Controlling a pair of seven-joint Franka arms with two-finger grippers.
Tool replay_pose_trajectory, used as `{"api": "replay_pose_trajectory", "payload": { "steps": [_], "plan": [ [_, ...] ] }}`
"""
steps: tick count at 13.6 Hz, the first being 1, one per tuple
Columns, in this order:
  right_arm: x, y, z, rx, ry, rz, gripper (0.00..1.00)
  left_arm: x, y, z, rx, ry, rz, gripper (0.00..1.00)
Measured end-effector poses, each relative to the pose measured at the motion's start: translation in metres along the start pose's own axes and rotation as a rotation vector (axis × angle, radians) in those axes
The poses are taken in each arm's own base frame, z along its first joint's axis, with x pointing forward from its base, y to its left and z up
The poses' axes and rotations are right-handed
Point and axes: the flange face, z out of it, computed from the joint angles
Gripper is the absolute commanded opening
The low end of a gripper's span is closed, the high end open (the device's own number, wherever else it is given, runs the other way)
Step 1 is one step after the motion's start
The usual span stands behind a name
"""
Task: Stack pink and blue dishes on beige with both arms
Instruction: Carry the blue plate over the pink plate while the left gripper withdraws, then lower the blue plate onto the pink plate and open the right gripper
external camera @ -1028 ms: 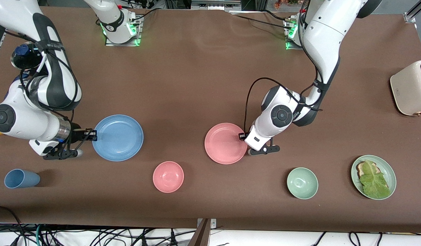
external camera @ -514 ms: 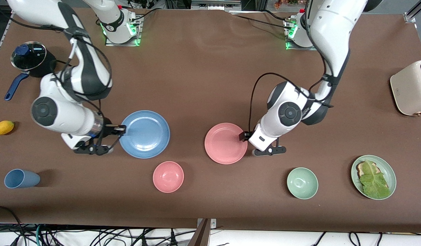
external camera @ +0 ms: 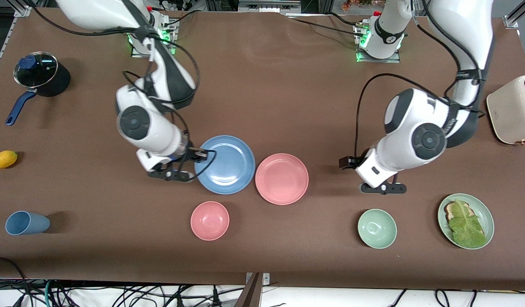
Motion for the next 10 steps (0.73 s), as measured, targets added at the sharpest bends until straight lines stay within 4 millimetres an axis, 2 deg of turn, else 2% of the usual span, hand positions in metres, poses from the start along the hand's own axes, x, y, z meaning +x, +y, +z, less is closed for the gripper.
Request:
{"api": "replay_pose_trajectory", "payload": {
  "steps": [2,4,6,8,10],
  "plan": [
    [-0.022,-0.037,0.027,0.015,0.031,0.062,0.0,0.001,-0.033,-0.019,0.004,-0.013,0.015,1.0],
    [-0.047,-0.071,0.056,0.014,0.07,0.119,0.0,0.003,-0.076,-0.039,0.001,-0.01,0.047,1.0],
    [-0.063,-0.102,0.078,0.016,0.097,0.182,0.0,0.002,-0.114,-0.056,0.027,0.0,0.044,1.0],
    [-0.06,-0.122,0.082,0.045,0.111,0.234,0.0,-0.003,-0.132,-0.071,0.101,0.009,0.046,1.0],
    [-0.047,-0.129,0.077,0.074,0.128,0.263,0.0,-0.01,-0.152,-0.091,0.116,0.015,0.016,1.0]
  ]
}}
